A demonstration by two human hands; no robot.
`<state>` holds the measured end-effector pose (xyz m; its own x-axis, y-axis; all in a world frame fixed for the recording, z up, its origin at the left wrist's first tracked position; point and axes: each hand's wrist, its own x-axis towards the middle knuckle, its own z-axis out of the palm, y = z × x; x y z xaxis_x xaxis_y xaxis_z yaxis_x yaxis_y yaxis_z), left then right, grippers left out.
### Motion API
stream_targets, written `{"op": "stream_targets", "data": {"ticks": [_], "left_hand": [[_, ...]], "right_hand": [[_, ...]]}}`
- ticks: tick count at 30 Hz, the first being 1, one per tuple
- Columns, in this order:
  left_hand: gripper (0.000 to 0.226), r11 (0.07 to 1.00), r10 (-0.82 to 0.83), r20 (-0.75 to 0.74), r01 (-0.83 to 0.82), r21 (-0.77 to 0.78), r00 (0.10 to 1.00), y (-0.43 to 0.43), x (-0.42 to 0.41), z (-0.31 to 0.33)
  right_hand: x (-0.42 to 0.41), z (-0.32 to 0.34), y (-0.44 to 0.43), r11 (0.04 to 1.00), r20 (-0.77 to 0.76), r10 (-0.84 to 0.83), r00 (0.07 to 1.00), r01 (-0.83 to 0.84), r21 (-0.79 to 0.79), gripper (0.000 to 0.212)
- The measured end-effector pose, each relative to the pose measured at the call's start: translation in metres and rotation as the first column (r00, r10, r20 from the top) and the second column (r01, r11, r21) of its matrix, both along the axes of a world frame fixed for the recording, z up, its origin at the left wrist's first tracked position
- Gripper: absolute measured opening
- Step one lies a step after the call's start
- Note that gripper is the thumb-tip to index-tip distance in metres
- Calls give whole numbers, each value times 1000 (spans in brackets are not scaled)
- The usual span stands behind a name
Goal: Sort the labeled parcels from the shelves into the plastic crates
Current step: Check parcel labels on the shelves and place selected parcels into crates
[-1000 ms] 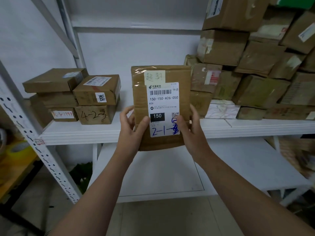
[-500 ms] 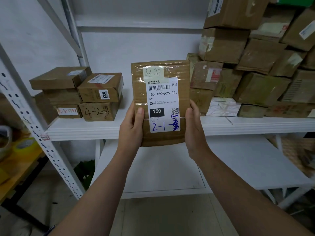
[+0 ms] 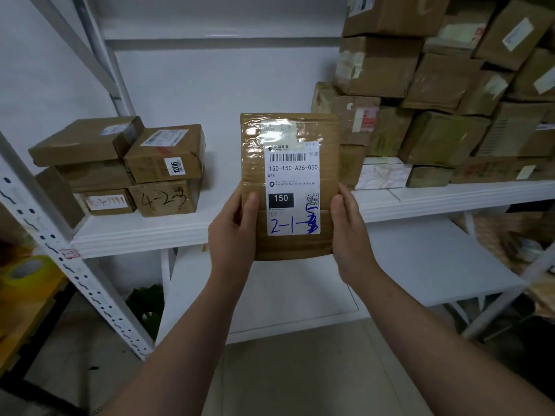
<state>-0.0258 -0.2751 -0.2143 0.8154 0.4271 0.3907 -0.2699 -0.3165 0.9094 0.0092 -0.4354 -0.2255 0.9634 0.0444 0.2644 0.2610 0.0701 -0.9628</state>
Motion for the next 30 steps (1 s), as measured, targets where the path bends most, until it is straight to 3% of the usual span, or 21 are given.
{"op": "stream_targets", "data": {"ticks": [5, 15, 24, 27, 30], "left_hand": [[36, 994, -100, -29, 99, -49, 995, -11, -10, -15], [31, 940, -336, -148, 323, -105, 930, -105, -33, -53], [27, 834, -551, -226, 530, -152, 803, -294, -44, -75], [8, 789, -611, -261, 599, -132, 747, -375, -55, -85], [7, 713, -692, -295, 687, -138, 659, -451, -71, -92]], "right_hand": [[-24, -19, -16, 997, -44, -79, 996, 79, 4, 41], [-94, -56, -103, 933, -60, -357, 932, 353, -67, 36], [-158, -73, -283, 887, -139, -462, 876, 459, -54, 55], [-187, -78, -355, 856, -148, -517, 843, 512, -76, 61], [-212, -83, -420, 813, -143, -582, 800, 578, -76, 59]]}}
